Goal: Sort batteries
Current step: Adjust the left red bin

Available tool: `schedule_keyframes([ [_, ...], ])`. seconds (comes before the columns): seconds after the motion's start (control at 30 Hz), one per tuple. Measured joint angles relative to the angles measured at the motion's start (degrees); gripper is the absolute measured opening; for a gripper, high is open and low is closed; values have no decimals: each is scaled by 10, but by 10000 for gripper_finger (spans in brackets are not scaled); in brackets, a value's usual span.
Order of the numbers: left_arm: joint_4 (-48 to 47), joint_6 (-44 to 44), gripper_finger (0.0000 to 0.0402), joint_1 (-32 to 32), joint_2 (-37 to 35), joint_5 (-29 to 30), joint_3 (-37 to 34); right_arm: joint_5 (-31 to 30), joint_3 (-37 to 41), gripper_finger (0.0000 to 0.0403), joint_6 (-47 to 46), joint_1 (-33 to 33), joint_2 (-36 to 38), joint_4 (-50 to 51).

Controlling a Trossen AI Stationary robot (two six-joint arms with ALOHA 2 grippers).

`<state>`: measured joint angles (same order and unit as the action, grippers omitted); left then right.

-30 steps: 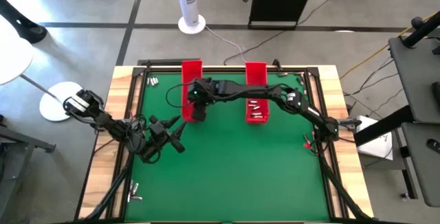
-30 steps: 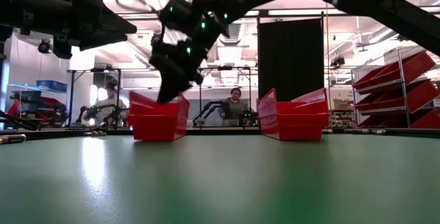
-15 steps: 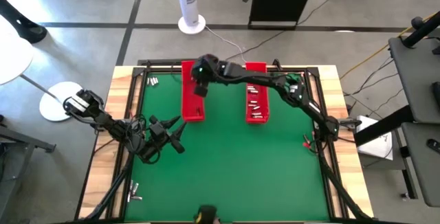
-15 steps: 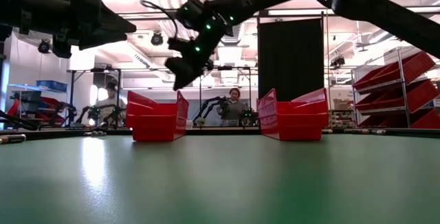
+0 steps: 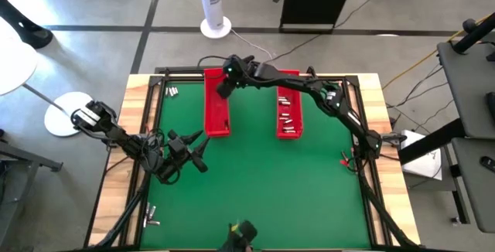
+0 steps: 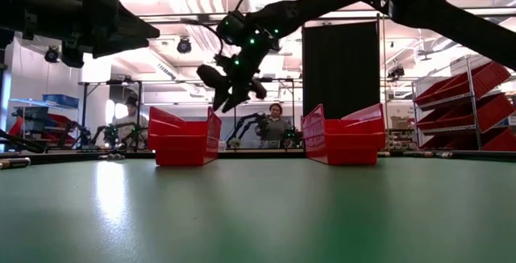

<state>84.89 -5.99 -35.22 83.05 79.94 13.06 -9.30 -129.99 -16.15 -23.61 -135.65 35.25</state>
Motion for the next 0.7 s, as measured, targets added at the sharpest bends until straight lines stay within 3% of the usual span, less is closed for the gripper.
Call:
schedule_keyframes([
  [0.33, 0, 0, 158, -3, -7, -1, 0, -56, 0, 163, -136, 5, -26, 1],
  [0.7, 0, -5, 158, -5, -8, -2, 0, -57, 0, 105, -145, 14, -29, 5],
])
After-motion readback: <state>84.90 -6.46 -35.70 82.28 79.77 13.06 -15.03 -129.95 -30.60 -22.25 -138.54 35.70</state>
